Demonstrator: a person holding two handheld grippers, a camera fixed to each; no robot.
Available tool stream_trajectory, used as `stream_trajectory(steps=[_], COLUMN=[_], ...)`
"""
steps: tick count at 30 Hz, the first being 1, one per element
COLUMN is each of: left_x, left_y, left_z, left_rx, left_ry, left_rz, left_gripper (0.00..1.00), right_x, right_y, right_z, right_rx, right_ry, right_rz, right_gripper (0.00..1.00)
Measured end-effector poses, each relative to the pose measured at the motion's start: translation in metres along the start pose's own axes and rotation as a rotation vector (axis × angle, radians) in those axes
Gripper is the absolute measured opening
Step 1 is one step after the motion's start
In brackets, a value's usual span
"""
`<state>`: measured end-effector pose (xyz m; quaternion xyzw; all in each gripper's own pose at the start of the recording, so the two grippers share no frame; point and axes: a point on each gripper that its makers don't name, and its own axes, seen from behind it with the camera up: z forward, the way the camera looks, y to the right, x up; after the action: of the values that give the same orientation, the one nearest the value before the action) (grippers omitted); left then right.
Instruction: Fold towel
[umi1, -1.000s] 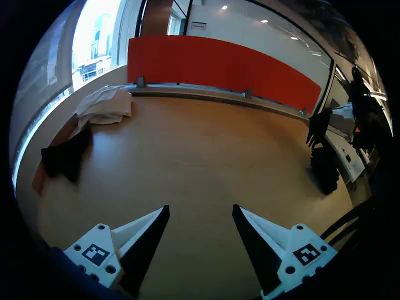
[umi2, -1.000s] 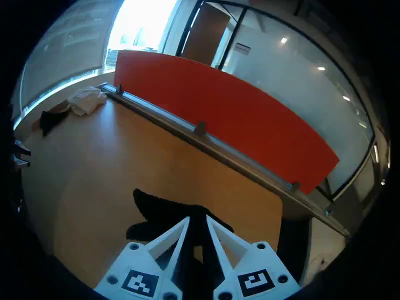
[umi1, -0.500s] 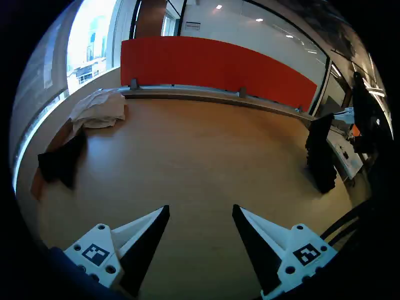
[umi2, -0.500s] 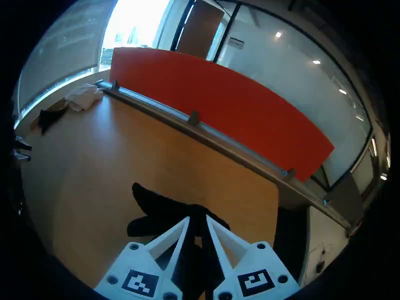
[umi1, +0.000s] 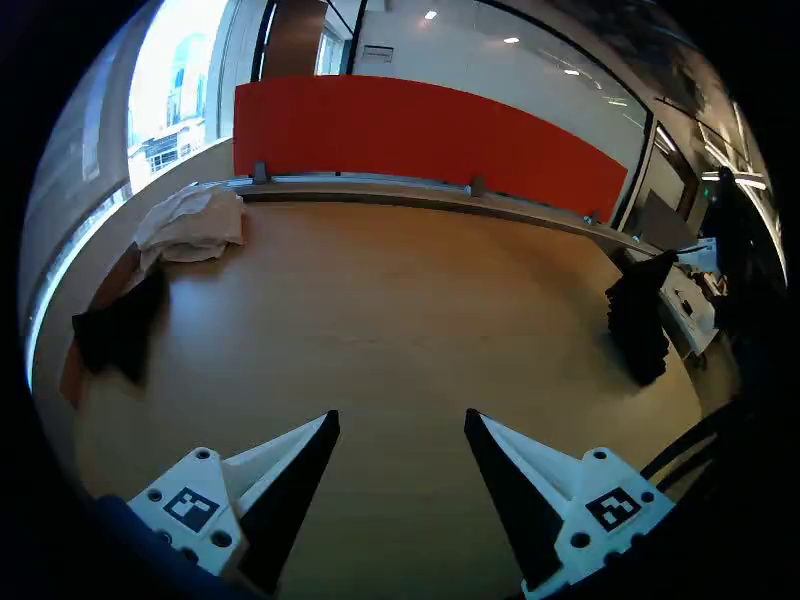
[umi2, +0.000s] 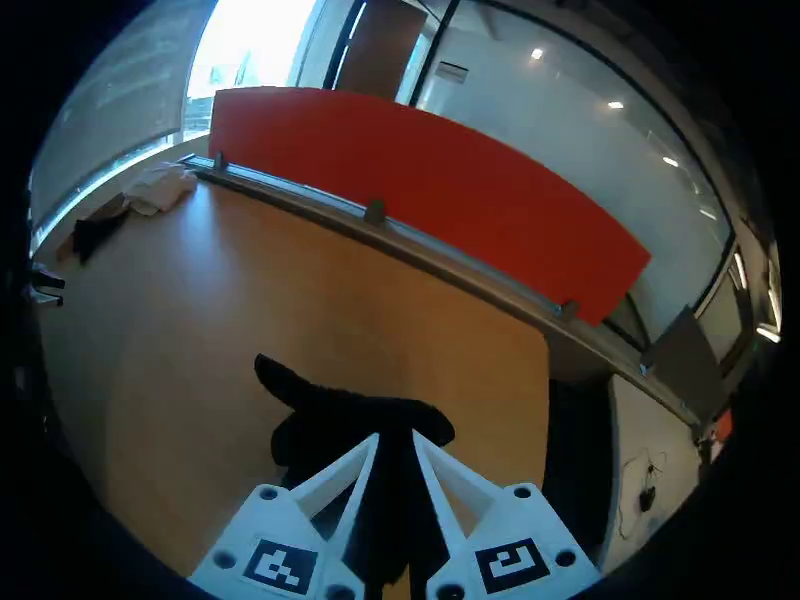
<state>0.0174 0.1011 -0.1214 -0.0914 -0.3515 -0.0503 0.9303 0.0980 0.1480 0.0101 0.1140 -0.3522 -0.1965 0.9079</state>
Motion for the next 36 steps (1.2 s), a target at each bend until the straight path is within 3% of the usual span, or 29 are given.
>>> stream_trajectory(steps=[11, 36], left_x=[-0.001, -0.008], left_y=[0.000, -0.004], left_z=[-0.002, -0.011], left_rx=[-0.015, -0.023], left_ry=[0.004, 0.008], left_rz=[0.002, -0.005], left_gripper=[0.93, 0.93], right_x=[-0.035, -0.009], right_y=[-0.009, -0.033], right_z=[-0.016, -0.010], right_rx=[-0.013, 0.008], right_ry=[-0.034, -0.020], right_rz=[0.040, 0.020], right_gripper=[0.08, 0.08])
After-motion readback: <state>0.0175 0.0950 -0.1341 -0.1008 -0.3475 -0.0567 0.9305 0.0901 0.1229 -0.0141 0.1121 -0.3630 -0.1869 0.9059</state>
